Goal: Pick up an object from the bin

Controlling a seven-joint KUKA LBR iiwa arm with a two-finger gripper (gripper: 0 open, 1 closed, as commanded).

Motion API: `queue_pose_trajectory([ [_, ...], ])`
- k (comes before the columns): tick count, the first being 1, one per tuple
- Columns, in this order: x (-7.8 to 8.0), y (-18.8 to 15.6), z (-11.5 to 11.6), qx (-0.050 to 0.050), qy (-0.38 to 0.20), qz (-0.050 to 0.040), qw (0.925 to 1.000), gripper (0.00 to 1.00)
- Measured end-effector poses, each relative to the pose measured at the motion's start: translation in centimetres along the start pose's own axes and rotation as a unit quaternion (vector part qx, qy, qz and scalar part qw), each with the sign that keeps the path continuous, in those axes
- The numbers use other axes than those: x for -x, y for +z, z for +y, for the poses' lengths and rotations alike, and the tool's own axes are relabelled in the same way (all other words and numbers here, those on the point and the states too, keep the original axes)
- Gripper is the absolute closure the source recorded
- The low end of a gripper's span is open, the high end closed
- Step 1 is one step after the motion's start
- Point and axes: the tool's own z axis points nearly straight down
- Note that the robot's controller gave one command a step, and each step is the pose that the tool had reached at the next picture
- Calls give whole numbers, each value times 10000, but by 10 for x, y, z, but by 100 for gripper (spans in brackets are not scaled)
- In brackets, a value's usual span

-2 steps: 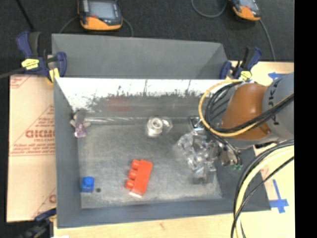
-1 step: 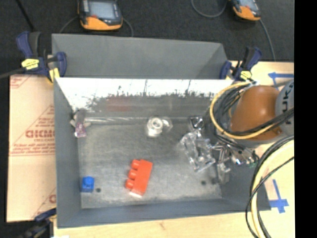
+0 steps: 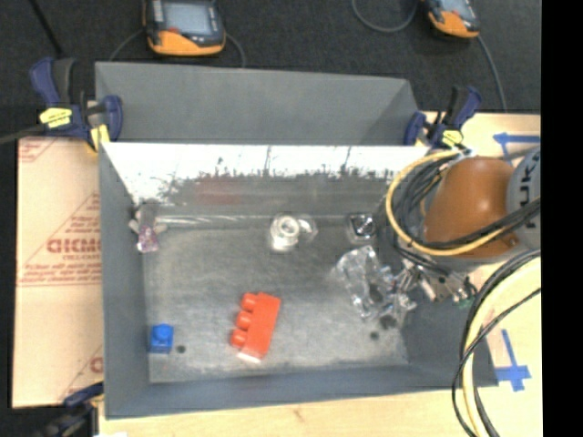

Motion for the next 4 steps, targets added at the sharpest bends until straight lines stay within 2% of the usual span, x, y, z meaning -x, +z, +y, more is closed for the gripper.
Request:
queue_pose_trajectory([
  [1,0,1,0,1,-9,3,10000,0],
  [2,0,0,0,0,-23,-1,10000,100],
  [3,-2,-51,6,5,-61,7,10000,100],
  [4,-25,-122,21,2,6,6,10000,100],
])
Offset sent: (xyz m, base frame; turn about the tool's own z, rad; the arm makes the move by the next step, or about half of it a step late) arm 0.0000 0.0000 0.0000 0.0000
